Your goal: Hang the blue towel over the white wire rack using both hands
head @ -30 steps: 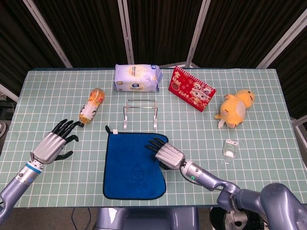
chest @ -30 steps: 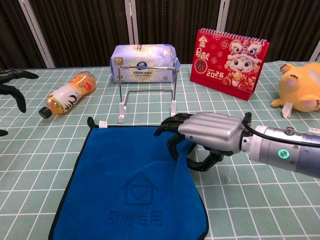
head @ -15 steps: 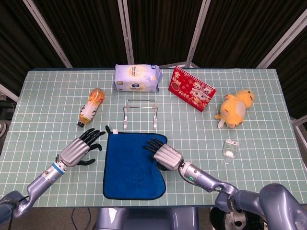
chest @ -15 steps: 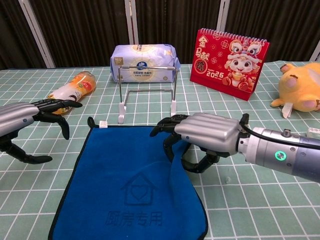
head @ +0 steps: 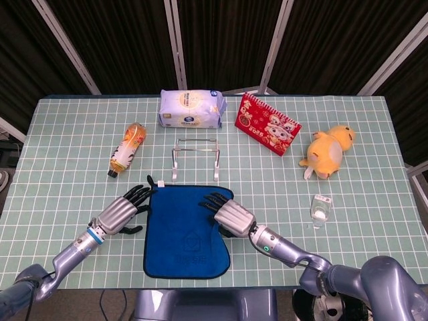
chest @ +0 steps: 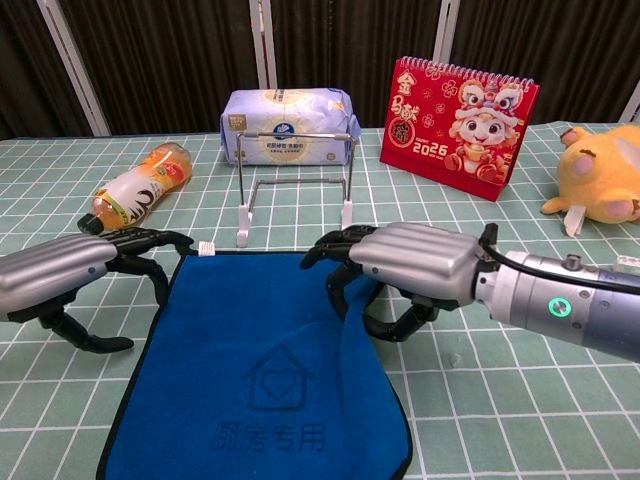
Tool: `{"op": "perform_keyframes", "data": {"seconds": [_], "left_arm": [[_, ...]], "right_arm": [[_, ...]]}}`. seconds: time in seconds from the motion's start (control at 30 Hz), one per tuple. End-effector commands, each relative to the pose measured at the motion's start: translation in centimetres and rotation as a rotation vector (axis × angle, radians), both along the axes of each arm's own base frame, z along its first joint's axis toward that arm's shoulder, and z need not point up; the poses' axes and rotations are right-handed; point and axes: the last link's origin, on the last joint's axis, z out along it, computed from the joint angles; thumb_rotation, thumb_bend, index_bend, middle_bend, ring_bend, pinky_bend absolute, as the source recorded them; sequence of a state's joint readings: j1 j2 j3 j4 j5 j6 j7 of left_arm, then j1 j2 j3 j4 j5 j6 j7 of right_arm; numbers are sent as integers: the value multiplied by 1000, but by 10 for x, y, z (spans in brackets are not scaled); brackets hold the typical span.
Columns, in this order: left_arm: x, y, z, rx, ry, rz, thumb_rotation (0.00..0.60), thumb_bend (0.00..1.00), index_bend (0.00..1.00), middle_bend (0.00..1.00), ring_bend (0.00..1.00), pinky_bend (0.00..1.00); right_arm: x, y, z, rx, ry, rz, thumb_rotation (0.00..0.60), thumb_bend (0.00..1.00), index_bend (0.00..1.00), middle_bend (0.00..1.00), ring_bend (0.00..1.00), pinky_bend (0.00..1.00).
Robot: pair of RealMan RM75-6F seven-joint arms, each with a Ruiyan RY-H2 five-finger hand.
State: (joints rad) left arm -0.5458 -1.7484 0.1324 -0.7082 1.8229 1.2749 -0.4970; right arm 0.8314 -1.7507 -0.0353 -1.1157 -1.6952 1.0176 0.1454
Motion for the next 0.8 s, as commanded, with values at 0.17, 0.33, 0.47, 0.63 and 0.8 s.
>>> {"op": "perform_keyframes", "data": {"seconds": [0.17,0.33,0.47,0.63,0.8], "left_arm": [[1,-1,-6,-11,7,9,600,259,414,0,0,0],[8,0,-12,-12,-2,0,600,259,414,0,0,0],[12,-1,-17,-17,8,-15,600,259,414,0,0,0],[17,-1,-22,-23,9,-23,600,313,413,0,0,0],[21,-1,-24,-26,2,-30,600,530,440,0,0,0]], "right_arm": [[-1,0,0,0,0,0,600,563,592,112,0,64],[-1,1,1,4,-5,-2,600,562,595,112,0,64],[0,1,2,8,-6,0,600,562,595,112,0,73],[0,1,3,8,-12,-2,600,566,597,112,0,85],[0,1,4,4,-13,-1,600,568,599,112,0,69]]}}
